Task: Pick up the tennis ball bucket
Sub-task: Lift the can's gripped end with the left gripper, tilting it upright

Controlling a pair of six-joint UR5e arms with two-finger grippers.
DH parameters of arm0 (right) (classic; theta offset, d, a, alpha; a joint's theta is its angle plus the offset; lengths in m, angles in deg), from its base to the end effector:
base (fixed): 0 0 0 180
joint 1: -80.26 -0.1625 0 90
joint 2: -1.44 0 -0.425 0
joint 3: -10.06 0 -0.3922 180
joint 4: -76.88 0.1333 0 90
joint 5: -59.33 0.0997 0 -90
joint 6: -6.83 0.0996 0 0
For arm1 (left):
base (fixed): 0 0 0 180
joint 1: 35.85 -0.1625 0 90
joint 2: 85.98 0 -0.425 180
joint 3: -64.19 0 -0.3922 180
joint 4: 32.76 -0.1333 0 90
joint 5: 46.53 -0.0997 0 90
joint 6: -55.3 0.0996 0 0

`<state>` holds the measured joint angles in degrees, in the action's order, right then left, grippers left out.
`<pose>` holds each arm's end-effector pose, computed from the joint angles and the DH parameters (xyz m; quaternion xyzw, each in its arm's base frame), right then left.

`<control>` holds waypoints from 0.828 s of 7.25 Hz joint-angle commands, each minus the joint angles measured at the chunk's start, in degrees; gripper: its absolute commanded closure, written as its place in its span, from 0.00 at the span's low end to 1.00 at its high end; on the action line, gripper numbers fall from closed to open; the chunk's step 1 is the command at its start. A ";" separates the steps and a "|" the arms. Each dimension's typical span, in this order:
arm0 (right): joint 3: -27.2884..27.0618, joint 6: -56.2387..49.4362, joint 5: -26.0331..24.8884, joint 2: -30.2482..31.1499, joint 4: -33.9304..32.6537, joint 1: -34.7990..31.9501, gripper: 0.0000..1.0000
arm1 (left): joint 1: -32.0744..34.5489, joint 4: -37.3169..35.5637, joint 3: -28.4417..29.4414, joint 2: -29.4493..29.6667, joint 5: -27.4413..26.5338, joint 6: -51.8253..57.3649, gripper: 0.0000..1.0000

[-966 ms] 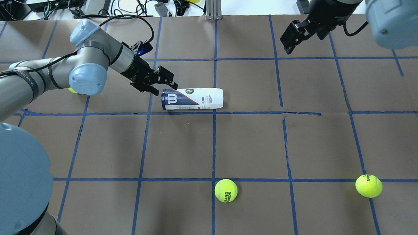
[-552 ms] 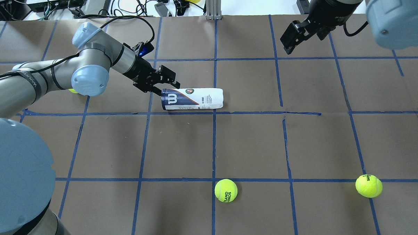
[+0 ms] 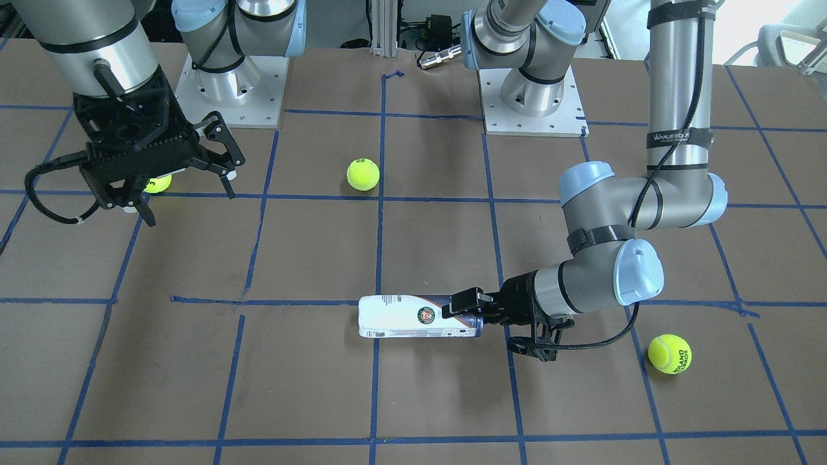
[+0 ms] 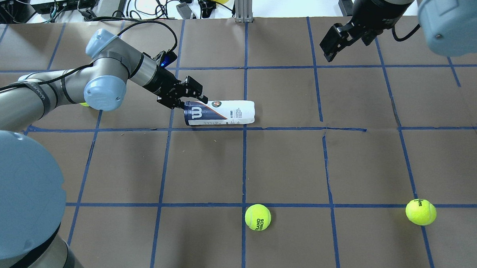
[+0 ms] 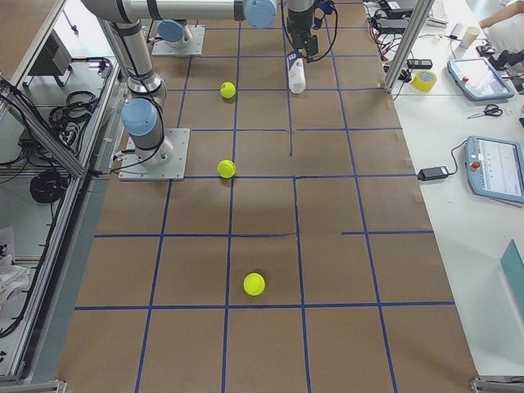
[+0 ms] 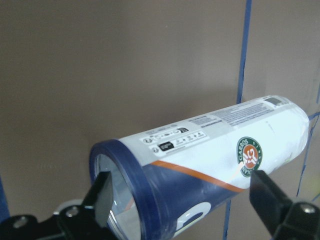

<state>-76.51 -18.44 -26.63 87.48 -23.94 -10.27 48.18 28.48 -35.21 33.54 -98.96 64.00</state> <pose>0.1453 -0.5361 0.5029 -0.2253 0.9695 -0.0951 0.0151 -0.1307 -0.6157 0.1906 0.0060 -0.9434 -0.0422 0.3288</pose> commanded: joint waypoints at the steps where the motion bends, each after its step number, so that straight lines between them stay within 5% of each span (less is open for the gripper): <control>1: 0.00 -0.05 0.00 0.00 -0.16 0.00 0.00 | 0.00 0.11 0.42 0.01 -0.48 -0.62 1.00; 6: 0.00 -0.22 -0.09 0.00 0.10 0.09 0.00 | 0.88 4.30 9.45 -4.38 -6.61 -16.87 1.00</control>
<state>-76.51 -18.69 -26.70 87.49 -23.95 -10.20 48.66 30.16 -29.11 30.59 -103.00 50.40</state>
